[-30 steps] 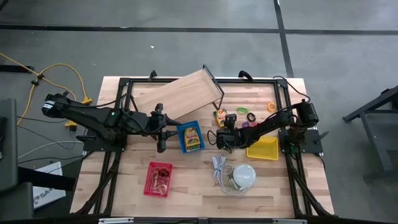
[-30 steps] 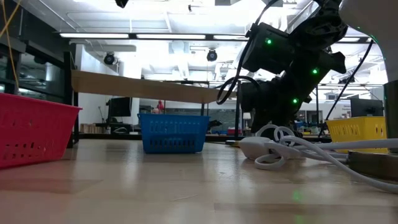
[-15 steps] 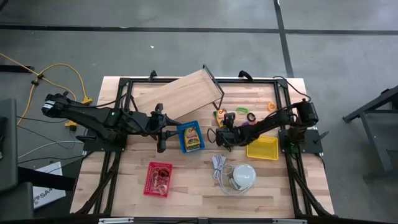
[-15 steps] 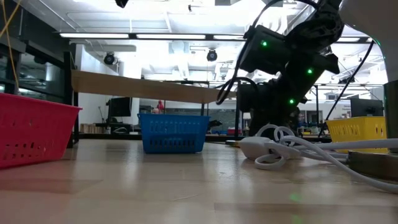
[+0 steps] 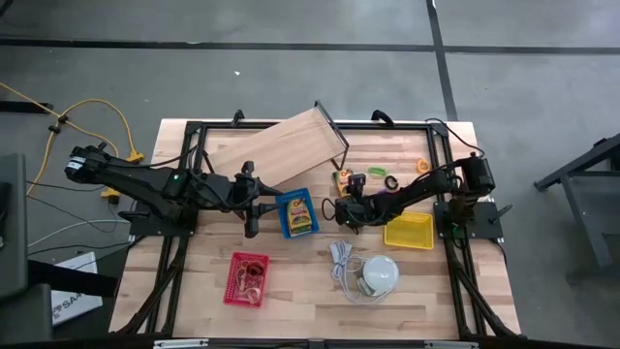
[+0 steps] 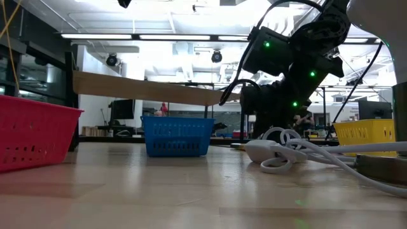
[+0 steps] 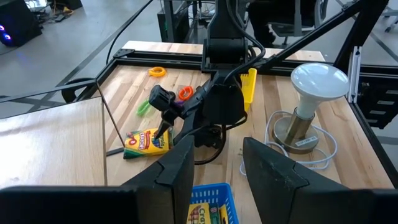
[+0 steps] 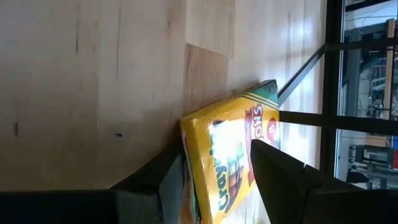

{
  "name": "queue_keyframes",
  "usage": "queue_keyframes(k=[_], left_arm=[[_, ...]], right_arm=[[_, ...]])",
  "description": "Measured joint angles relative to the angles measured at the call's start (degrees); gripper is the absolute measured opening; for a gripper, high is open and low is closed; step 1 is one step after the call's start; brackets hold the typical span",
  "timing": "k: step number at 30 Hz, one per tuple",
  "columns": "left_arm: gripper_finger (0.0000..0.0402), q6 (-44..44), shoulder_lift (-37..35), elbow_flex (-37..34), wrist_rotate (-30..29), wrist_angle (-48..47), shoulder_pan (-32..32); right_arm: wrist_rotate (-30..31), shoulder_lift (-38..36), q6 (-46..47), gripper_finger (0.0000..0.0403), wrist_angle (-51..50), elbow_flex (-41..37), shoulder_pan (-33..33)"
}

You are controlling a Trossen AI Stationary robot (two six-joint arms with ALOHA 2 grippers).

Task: Pick & Place Office Desk Supplies
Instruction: Put the yellow pack of crayon into the blue bin

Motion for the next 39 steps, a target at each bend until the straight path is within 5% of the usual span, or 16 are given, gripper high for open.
queue_keyframes(k=[28, 39], left_arm=[[0.0131, 0.0, 0.0, 0.0, 0.0, 0.0, 0.0], [0.0131, 0.0, 0.0, 0.0, 0.0, 0.0, 0.0]], right_arm=[[8.7, -1.2, 3.4, 0.017, -0.6, -0.1, 1.8], [0.8, -1.3, 3.1, 0.017, -0.3, 0.1, 0.7]])
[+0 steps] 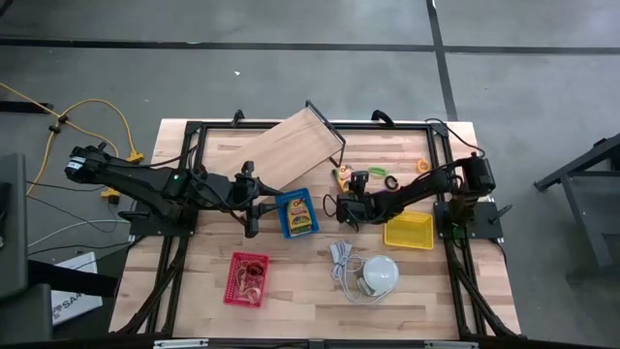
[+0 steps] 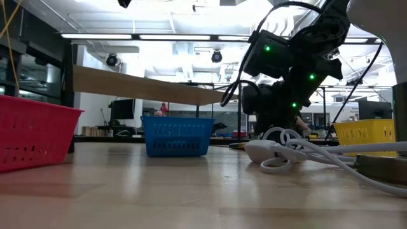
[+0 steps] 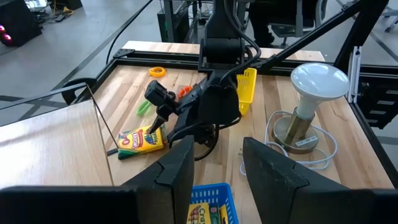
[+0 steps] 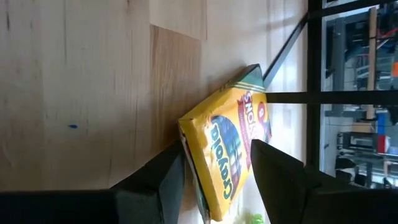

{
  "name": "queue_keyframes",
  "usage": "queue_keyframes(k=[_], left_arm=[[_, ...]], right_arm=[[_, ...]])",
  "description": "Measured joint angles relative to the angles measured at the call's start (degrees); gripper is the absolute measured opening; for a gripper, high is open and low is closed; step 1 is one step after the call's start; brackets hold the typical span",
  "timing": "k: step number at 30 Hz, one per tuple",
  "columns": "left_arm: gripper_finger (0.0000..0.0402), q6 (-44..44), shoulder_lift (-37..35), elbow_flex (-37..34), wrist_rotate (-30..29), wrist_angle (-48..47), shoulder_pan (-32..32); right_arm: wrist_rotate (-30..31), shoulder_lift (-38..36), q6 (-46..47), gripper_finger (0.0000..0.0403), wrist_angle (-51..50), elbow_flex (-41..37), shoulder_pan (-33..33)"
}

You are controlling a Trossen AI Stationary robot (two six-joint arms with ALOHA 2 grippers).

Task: Pick & Place Office Desk Supplies
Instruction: Put the yellow pack of crayon into the blue bin

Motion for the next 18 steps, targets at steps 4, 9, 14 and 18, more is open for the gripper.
queue_keyframes(k=[4, 9, 14, 18], left_arm=[[0.0131, 0.0, 0.0, 0.0, 0.0, 0.0, 0.0], [0.0131, 0.0, 0.0, 0.0, 0.0, 0.0, 0.0], [0.0131, 0.0, 0.0, 0.0, 0.0, 0.0, 0.0], [0.0131, 0.0, 0.0, 0.0, 0.0, 0.0, 0.0]], right_arm=[[-0.3, 0.0, 0.0, 0.017, 0.0, 0.0, -0.1], [-3.0, 0.0, -1.1, 0.017, 0.0, 0.0, -0.2], [-3.6, 0.0, -1.2, 0.017, 0.0, 0.0, -0.2], [-3.2, 0.0, -1.2, 0.017, 0.0, 0.0, -0.1]])
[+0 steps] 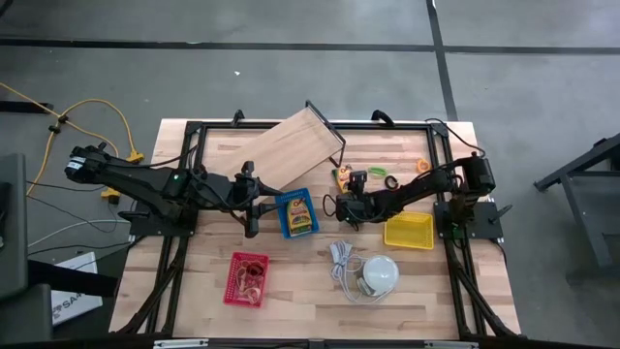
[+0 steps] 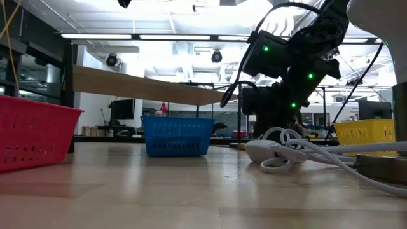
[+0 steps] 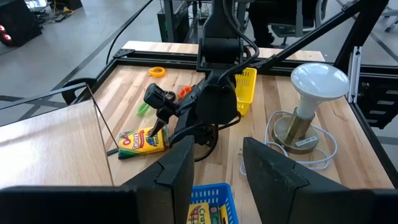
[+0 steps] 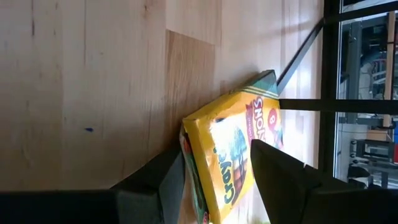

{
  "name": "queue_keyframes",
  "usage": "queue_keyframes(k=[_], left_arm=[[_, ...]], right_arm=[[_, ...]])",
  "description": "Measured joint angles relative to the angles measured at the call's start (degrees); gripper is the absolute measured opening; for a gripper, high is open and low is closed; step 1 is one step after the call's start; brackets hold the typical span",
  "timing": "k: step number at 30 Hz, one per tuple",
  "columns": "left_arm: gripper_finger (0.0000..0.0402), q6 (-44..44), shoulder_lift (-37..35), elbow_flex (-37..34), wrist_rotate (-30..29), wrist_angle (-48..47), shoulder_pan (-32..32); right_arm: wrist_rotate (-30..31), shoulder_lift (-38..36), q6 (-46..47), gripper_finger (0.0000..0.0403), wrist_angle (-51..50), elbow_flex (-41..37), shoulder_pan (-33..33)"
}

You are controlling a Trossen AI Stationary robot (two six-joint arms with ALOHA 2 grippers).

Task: Pick & Place Office Desk Supplies
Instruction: Put the yellow pack of crayon into the blue bin

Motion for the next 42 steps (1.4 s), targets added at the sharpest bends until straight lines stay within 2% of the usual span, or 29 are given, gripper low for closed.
queue_keyframes(k=[5, 16, 33, 38, 42], left_arm=[[0.0131, 0.0, 0.0, 0.0, 0.0, 0.0, 0.0], [0.0131, 0.0, 0.0, 0.0, 0.0, 0.0, 0.0], [0.0131, 0.0, 0.0, 0.0, 0.0, 0.0, 0.0], [0.0131, 0.0, 0.0, 0.0, 0.0, 0.0, 0.0], [0.0131, 0.0, 0.0, 0.0, 0.0, 0.0, 0.0]], right_arm=[[2.1, 0.0, -0.1, 0.0162, 0.0, 0.0, 0.1], [6.3, 0.0, -0.3, 0.0109, 0.0, 0.0, 0.2], [7.5, 0.1, -0.7, 0.0112, 2.2, -0.1, 0.1], [10.6, 0.2, -2.8, 0.0112, 4.6, -0.1, 0.1], [10.8, 0.2, -3.3, 0.0112, 4.9, -0.1, 0.0]])
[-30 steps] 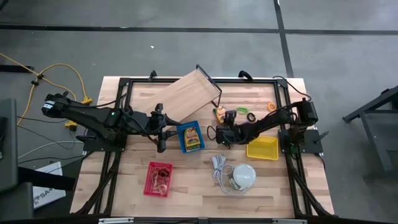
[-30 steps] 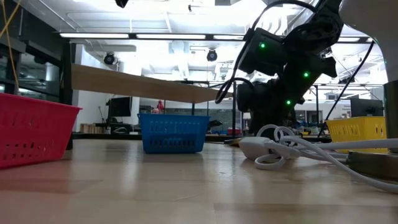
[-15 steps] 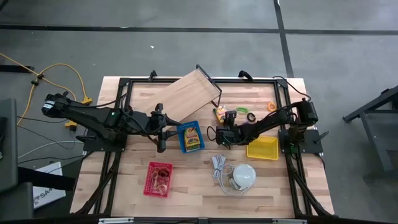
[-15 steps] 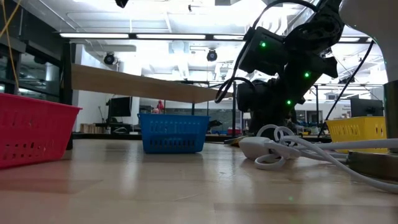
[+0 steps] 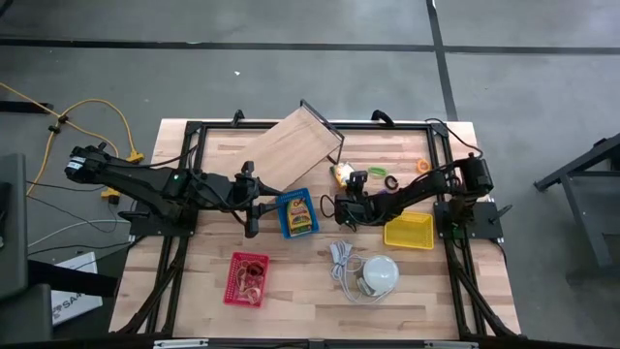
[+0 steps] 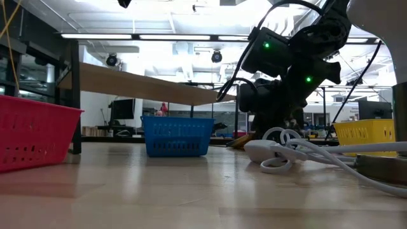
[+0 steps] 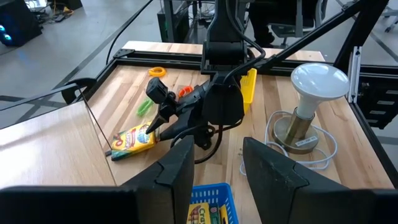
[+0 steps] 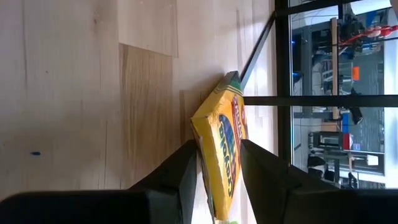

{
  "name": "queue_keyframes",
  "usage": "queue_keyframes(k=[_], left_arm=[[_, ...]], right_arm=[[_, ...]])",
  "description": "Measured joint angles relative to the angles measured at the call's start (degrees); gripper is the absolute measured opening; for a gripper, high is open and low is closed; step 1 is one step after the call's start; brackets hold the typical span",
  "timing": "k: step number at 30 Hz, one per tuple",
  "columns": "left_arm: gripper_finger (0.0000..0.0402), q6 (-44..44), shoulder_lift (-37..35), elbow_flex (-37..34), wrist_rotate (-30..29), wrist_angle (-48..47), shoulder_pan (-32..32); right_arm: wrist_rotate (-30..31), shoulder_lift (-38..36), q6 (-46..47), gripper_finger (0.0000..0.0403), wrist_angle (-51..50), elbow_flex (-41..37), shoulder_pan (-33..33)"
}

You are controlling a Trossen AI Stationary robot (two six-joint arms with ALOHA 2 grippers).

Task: Pick & Place Office Desk Supplies
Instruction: Put the yellow pack of crayon into the blue bin

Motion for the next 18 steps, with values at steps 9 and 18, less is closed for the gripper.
queue_keyframes(k=[9, 18], left_arm=[[0.0131, 0.0, 0.0, 0.0, 0.0, 0.0, 0.0], [0.0131, 0.0, 0.0, 0.0, 0.0, 0.0, 0.0]], right_arm=[[0.0, 0.0, 0.0, 0.0103, 0.0, 0.0, 0.0], [-0.5, -0.1, 0.0, 0.0045, 0.0, 0.0, 0.0]])
